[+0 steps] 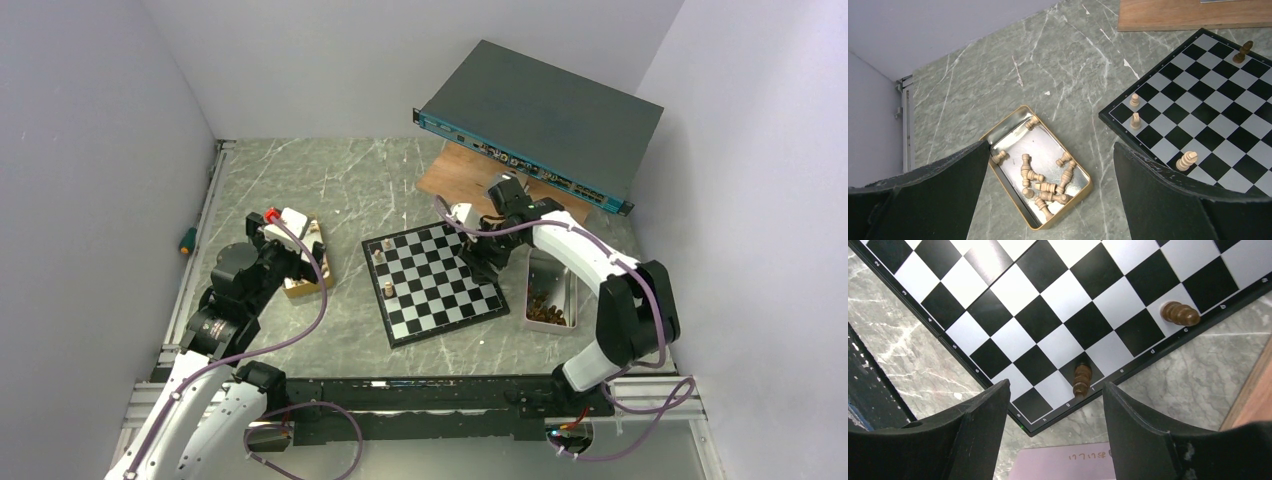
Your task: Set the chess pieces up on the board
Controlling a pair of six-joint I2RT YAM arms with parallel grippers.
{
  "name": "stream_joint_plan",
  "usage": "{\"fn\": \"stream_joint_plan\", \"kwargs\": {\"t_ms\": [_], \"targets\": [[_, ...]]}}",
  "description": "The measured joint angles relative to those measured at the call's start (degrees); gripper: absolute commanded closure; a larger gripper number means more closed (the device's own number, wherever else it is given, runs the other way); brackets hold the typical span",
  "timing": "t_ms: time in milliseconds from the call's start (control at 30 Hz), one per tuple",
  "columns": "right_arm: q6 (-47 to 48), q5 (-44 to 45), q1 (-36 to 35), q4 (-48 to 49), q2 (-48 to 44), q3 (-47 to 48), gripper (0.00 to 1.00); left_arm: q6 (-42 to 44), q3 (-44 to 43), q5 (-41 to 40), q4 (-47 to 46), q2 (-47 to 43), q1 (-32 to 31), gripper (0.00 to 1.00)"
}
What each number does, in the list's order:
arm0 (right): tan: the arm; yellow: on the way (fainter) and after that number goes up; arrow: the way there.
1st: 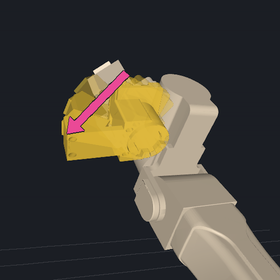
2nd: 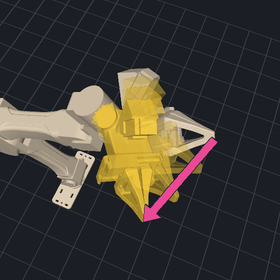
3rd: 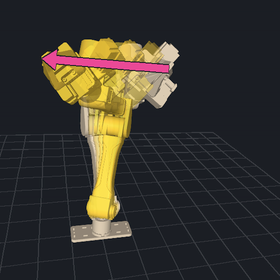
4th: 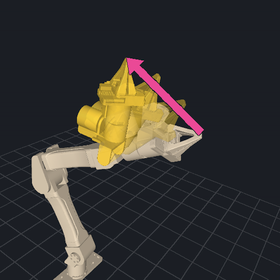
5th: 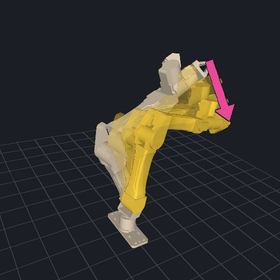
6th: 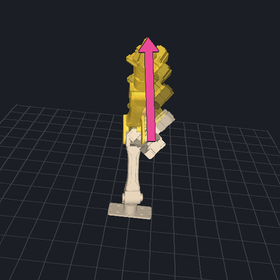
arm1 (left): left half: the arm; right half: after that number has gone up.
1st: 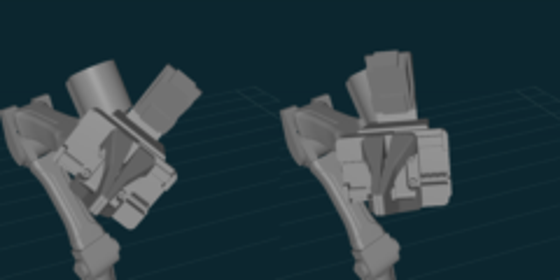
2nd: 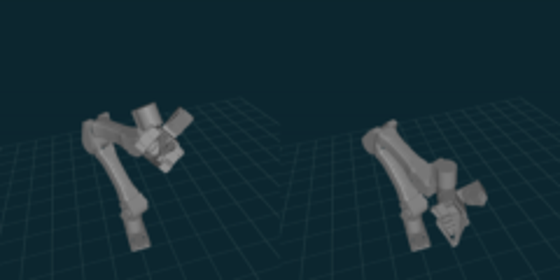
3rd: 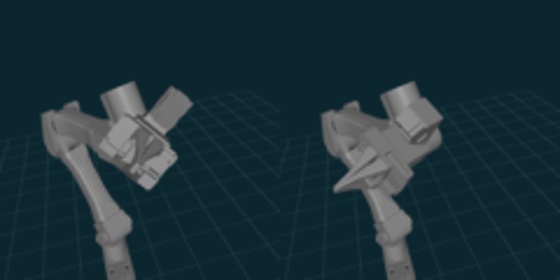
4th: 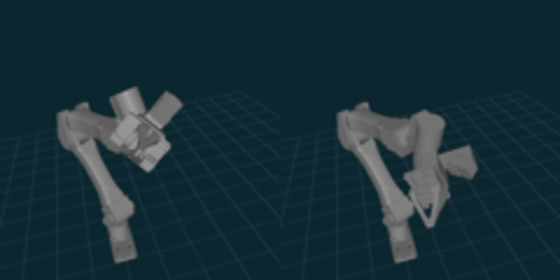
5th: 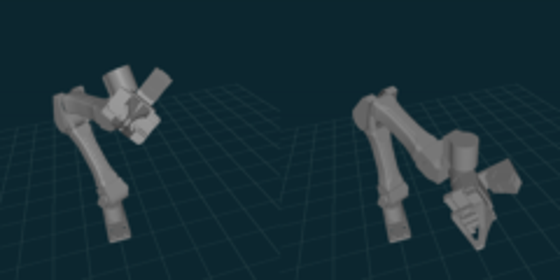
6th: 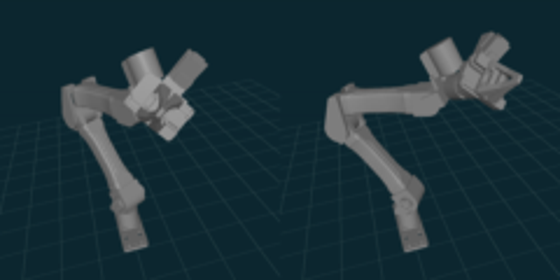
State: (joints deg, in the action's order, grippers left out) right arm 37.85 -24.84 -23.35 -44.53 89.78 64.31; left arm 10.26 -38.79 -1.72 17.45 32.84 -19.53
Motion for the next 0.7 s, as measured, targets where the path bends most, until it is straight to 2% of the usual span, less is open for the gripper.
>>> {"fn": "stream_joint_plan", "kwargs": {"t_ms": [433,700], "targets": [[0.1,-8.5,5.0,-0.5,-10.2,0.0,0.28,-0.5,0.0,0.4,-0.5,0.4,0.6,0.01],[1.6,-17.3,7.7,-2.0,-15.3,0.3,0.29,-7.3,0.7,2.6,-1.9,1.6,0.6,0.01]]}}
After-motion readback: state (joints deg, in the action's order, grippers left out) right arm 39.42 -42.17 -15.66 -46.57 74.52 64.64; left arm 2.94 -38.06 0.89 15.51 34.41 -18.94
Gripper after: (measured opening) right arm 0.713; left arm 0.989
